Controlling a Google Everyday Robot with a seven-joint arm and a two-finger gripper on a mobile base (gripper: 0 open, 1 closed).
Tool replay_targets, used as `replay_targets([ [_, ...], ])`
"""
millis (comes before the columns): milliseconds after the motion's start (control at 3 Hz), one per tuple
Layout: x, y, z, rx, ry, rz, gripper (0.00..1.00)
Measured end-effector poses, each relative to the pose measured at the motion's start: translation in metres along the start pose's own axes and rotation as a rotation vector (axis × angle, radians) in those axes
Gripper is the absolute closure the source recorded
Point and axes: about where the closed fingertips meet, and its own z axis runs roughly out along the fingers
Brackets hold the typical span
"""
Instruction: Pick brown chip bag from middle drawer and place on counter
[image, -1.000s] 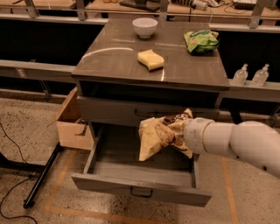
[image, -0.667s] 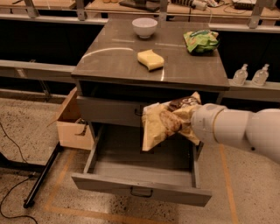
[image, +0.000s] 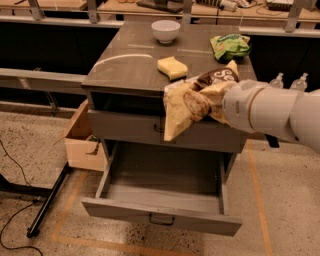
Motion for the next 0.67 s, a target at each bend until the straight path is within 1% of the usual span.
replay_targets([
  [333,0.028,-0.044,0.018,0.054,0.034,-0.035,1.0],
  [667,0.05,-0.082,0.045,0.089,0.05,-0.054,1.0],
])
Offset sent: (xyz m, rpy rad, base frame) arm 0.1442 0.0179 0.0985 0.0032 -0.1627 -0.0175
